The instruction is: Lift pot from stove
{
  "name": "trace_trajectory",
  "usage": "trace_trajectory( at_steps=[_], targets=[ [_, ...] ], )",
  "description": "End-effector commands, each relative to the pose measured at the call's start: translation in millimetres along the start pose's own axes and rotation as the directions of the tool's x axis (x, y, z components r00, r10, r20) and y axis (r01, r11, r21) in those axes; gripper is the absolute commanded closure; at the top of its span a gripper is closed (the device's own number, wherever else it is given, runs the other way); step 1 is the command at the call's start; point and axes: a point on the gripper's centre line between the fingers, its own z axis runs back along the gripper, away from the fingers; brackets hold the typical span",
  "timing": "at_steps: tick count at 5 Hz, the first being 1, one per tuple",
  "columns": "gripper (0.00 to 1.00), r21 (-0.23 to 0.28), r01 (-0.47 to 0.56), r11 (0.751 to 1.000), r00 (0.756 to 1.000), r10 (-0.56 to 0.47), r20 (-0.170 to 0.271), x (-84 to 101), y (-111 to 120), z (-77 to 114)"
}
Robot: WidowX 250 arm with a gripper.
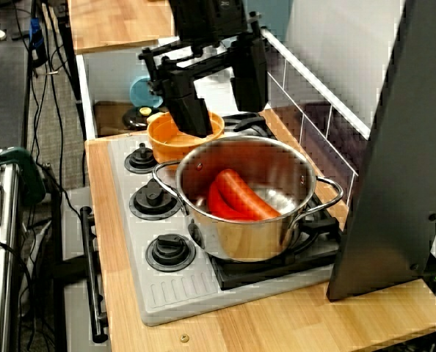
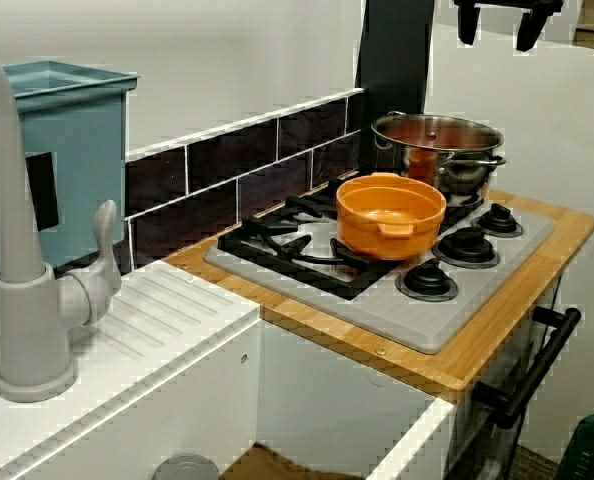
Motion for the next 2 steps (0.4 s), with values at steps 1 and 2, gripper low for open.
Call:
trace_trajectory(
  at_steps=[1, 2],
  targets=[
    [0.00, 0.000, 0.000, 1.000, 1.000, 0.000, 0.000, 0.0, 0, 0.0],
    [0.00, -0.016, 0.026, 1.000, 1.000, -0.026, 0.004, -11.0, 5, 34.7]
  ],
)
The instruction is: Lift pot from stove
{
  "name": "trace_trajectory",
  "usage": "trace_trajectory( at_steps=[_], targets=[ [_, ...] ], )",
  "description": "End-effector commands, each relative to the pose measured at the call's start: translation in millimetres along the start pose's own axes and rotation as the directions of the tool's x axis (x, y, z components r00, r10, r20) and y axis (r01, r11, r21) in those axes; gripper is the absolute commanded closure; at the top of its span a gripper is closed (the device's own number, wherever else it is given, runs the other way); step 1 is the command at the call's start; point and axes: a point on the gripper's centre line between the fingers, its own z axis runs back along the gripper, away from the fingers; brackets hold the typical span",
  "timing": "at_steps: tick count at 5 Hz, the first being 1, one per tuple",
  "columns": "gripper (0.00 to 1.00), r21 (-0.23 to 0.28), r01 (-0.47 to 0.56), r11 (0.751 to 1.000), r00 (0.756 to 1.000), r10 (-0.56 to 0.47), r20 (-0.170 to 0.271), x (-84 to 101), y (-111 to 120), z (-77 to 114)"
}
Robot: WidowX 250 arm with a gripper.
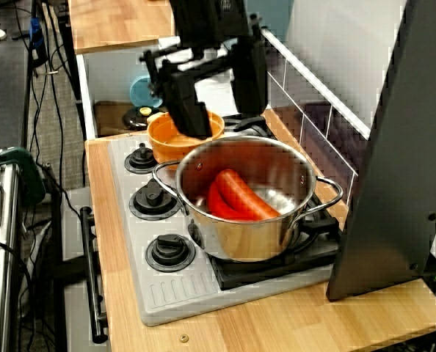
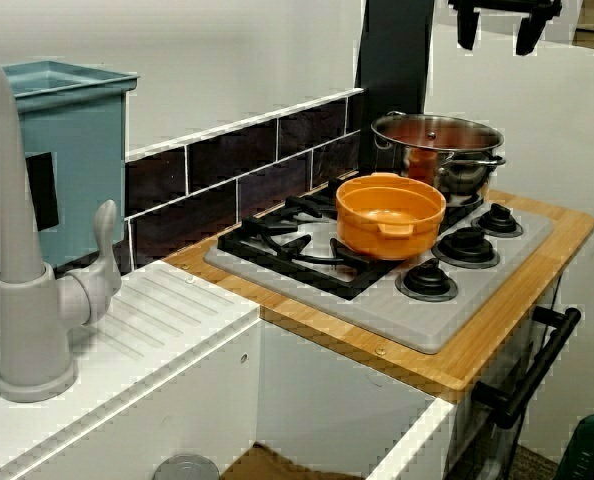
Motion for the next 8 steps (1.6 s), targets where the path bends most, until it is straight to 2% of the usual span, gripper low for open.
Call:
trace_trajectory(
  at_steps=[1, 2, 3, 4, 5, 6, 8],
  targets=[
    [0.00, 0.028, 0.051, 0.998, 0.997, -0.053, 0.058, -18.1, 6, 74.9],
    [0.00, 0.068, 0.076, 0.995, 0.995, -0.080, 0.063, -33.1, 5, 94.2],
    [0.00, 0.079, 0.136, 0.988, 0.990, -0.139, 0.032, -56.9, 9, 89.9],
    [0.00, 0.046, 0.202, 0.978, 0.979, -0.203, 0.016, -84.4, 7, 60.6],
    [0.00, 0.021, 0.197, 0.980, 0.980, -0.196, -0.035, -106.4, 7, 42.7],
    [0.00, 0.036, 0.164, 0.986, 0.985, -0.162, -0.055, -115.2, 8, 36.2],
    [0.00, 0.104, 0.076, 0.992, 0.993, -0.067, -0.093, -119.0, 19, 29.9]
  ],
)
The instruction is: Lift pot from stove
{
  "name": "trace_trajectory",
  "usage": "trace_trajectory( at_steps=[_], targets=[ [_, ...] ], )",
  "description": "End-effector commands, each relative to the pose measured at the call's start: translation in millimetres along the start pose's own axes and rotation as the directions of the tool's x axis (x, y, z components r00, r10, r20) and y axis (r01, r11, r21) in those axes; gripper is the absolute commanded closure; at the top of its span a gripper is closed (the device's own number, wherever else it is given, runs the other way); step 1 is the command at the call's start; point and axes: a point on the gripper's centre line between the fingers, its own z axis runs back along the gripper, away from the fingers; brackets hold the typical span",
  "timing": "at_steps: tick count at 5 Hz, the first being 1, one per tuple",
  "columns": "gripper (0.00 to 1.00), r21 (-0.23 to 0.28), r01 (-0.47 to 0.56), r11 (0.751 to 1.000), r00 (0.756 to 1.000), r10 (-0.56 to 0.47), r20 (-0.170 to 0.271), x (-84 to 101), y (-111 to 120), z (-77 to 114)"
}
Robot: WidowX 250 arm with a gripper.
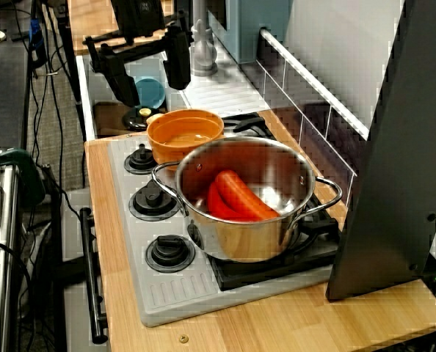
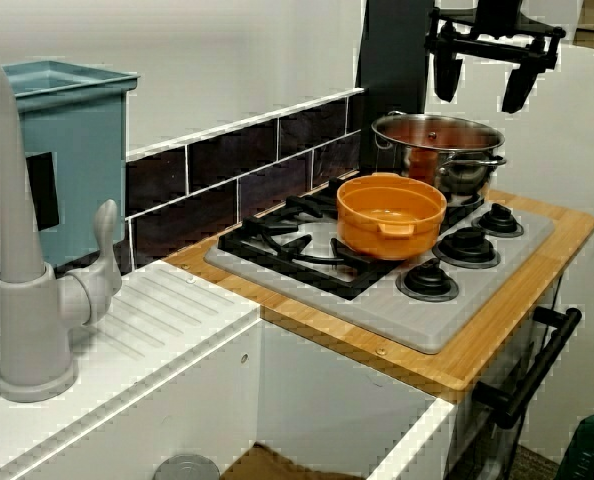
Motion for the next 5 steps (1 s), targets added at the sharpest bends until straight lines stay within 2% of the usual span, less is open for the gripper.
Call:
trace_trajectory(
  at_steps=[1, 3, 4, 5],
  targets=[
    [0.00, 0.092, -0.065, 0.994, 0.998, 0.066, -0.009, 0.2, 13, 12.2],
    [0.00, 0.057, -0.078, 0.995, 0.996, 0.081, -0.045, -18.2, 14, -3.2],
    [0.00, 0.016, -0.085, 0.996, 0.993, 0.086, -0.082, -32.0, 7, -17.0],
    [0.00, 0.012, -0.060, 0.998, 0.991, 0.061, -0.122, -40.0, 0, -32.6]
  ],
)
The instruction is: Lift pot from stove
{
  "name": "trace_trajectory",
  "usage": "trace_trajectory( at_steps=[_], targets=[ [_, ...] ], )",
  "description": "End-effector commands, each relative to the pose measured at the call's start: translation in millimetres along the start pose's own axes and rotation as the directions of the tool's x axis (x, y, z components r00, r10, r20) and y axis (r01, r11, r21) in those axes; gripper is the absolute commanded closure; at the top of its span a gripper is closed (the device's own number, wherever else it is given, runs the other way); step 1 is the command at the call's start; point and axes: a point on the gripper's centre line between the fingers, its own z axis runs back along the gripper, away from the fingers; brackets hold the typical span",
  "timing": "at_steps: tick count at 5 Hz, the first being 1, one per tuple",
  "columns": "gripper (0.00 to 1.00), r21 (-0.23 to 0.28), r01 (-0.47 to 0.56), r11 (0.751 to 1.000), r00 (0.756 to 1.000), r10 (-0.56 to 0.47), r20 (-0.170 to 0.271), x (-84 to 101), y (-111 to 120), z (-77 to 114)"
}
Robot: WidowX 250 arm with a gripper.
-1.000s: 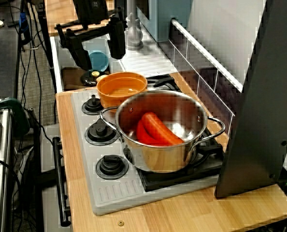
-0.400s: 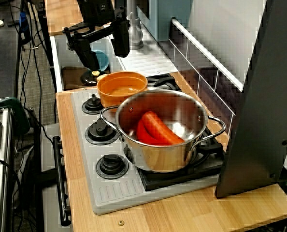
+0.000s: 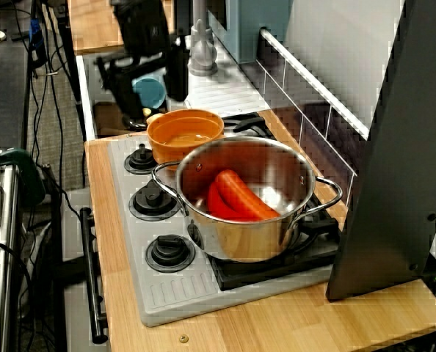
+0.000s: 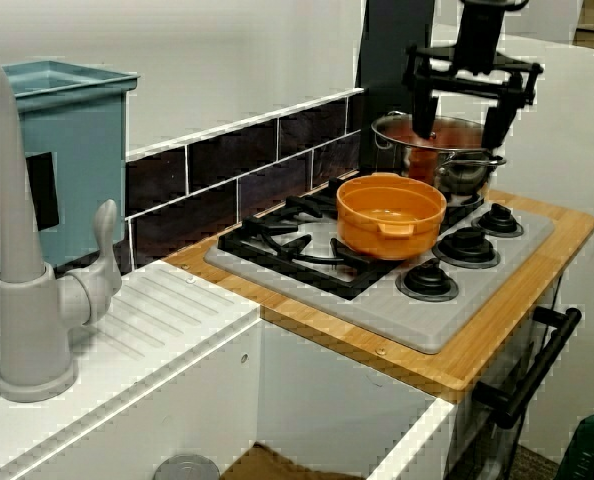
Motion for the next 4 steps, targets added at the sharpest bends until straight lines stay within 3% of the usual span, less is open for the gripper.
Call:
trace_trajectory(
  at_steps=[1, 4],
  targets=[
    [0.00, 0.005, 0.051, 0.999, 0.998, -0.051, -0.035, -11.0, -11, -18.4],
    [0.00, 0.020, 0.030, 0.999, 0.999, -0.030, -0.012, -13.0, -17, -30.6]
  ],
)
